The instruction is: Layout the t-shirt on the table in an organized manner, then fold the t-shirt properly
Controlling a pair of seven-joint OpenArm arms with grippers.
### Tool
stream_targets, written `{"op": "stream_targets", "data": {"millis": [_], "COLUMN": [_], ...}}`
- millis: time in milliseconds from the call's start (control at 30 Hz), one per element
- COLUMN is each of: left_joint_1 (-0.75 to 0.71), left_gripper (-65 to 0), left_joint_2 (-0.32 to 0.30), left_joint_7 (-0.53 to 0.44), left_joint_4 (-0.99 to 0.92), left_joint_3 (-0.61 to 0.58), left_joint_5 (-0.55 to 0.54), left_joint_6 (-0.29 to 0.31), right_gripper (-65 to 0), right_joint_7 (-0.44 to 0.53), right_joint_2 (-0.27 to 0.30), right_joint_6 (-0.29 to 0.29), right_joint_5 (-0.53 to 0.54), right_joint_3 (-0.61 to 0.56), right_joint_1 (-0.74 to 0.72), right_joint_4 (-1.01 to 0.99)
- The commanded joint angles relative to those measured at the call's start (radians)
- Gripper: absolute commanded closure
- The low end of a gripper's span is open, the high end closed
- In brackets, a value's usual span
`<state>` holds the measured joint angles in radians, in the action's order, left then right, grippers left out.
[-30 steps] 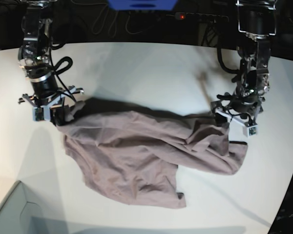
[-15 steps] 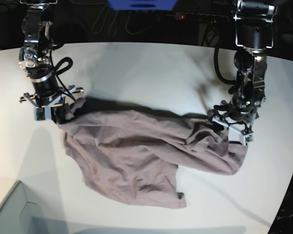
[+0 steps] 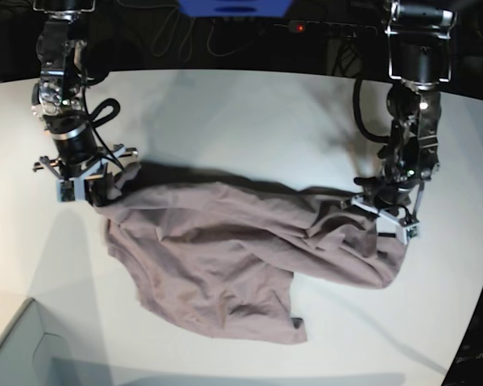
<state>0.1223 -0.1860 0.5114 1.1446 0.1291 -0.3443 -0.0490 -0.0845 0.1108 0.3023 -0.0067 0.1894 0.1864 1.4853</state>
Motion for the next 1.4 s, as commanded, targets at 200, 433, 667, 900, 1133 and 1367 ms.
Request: {"op": "stream_targets", "data": {"millis": [200, 433, 667, 900, 1133, 1367], "left_joint_1": [0.02, 0.02, 0.041, 0.069, 0.081, 0.103], "left_gripper": [-1.5, -28.5, -38.9, -38.9, -38.9, -26.6], "left_joint_2": [-0.014, -0.019, -0.011, -0.01, -0.008, -0.007], "left_joint_7": [-0.023, -0.021, -0.023, -0.024, -0.024, -0.024], "left_joint_4": [0.018, 0.018, 0.002, -0.048, -0.077, -0.099], "left_joint_3": [0.004, 0.004, 0.004, 0.004, -0.001, -0.003], "left_joint_5": [0.004, 0.004, 0.004, 0.004, -0.003, -0.003], "left_joint_6": [0.004, 0.004, 0.004, 0.004, 0.004, 0.005], "right_gripper": [0.0, 0.0, 0.0, 0.0, 0.0, 0.0], "right_joint_7": [0.033, 0.033, 0.033, 0.033, 0.033, 0.032], "right_joint_2": [0.01, 0.01, 0.01, 0.01, 0.01, 0.01], "right_joint_6": [0.01, 0.01, 0.01, 0.01, 0.01, 0.01], "right_joint_5": [0.007, 0.007, 0.007, 0.007, 0.007, 0.007], "right_joint_3": [0.003, 0.003, 0.003, 0.003, 0.003, 0.005], "right_joint_1": [-0.011, -0.011, -0.011, -0.011, -0.011, -0.02], "right_joint_4": [0.018, 0.018, 0.018, 0.018, 0.018, 0.018]}}
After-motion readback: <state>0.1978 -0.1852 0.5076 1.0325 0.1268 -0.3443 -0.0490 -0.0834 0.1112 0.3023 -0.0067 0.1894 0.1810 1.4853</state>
